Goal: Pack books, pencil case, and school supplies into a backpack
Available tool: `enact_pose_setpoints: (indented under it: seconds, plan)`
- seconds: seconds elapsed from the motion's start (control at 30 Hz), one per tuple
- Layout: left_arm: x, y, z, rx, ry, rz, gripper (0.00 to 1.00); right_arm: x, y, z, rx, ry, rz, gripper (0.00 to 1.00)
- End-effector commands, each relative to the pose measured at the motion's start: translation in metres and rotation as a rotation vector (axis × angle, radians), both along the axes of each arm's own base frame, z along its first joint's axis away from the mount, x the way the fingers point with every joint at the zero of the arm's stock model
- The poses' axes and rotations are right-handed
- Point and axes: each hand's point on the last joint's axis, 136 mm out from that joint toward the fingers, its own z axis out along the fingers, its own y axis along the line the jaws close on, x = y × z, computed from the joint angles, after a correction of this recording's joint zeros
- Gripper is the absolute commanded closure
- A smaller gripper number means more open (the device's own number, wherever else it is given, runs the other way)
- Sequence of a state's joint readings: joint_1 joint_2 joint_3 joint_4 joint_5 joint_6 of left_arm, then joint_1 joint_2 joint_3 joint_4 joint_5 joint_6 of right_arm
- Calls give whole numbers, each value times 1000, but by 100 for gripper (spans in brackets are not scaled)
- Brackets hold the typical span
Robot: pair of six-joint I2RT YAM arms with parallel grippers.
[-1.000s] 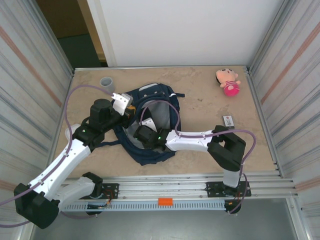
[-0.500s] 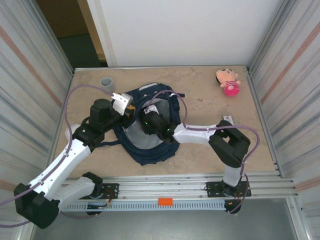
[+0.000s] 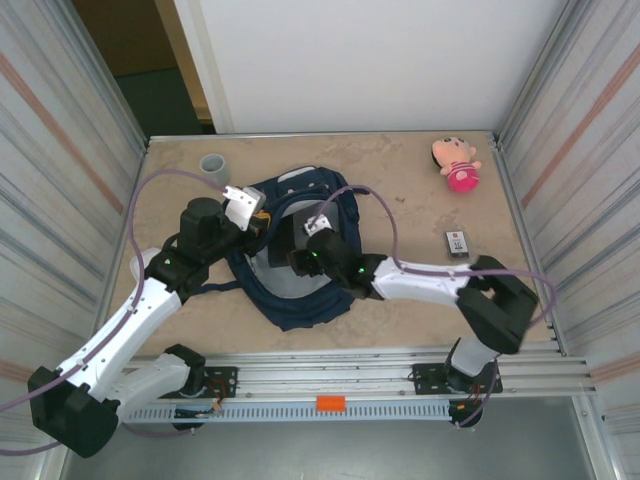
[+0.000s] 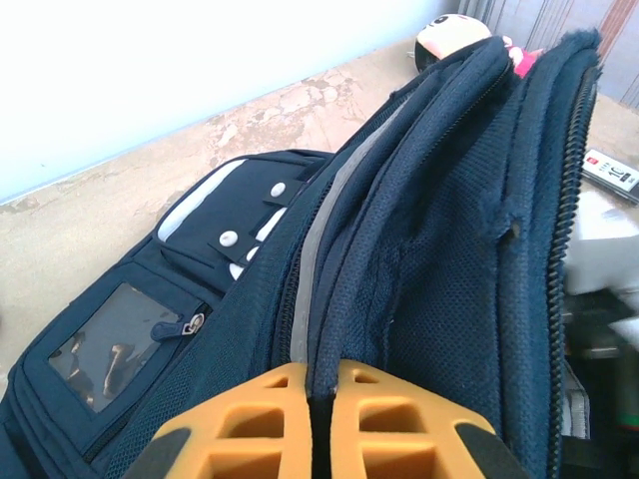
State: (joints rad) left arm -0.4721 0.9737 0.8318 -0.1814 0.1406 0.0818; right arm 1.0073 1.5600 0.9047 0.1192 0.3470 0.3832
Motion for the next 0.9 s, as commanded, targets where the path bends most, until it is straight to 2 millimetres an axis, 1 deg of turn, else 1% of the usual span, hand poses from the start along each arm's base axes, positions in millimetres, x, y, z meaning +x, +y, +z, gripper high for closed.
enact_pose_setpoints:
  seconds: [0.0,0.07,0.17,0.33,0.4,0.5,0.6,0.67,0.73,0.77,0.8,0.87]
  plan:
    - [-2,-2,19,-46,-89,-22,100,-19,-24,29,82,-5,-62,20]
    - [-6,-5,3,-39,-52,-45,100,-29,-41,40,109,-15,-83,20]
    - [-17,-16,-26,-35,15,-95,100,-40,-67,58,159,-41,-108,20]
    - [-46,-43,-76,8,119,-189,100,-49,-101,88,232,-60,-77,20]
    - [-55,-47,-99,44,165,-197,98,-51,-109,92,251,-50,-56,19]
    - [-69,-50,-136,110,242,-205,96,-52,-119,93,265,-32,-46,19]
    - [-81,-51,-164,196,300,-204,93,-53,-123,92,284,-14,-31,18]
    - [-86,-52,-174,228,328,-211,90,-52,-123,90,293,-3,-24,18]
    - [-87,-55,-177,231,343,-215,86,-51,-122,88,300,12,-12,17]
    - [-86,-56,-175,226,343,-214,83,-51,-121,87,302,22,-4,17]
    - [-85,-57,-173,219,340,-213,80,-50,-120,85,304,36,-1,13]
    - [-81,-58,-164,203,321,-197,73,-48,-117,79,301,66,14,13]
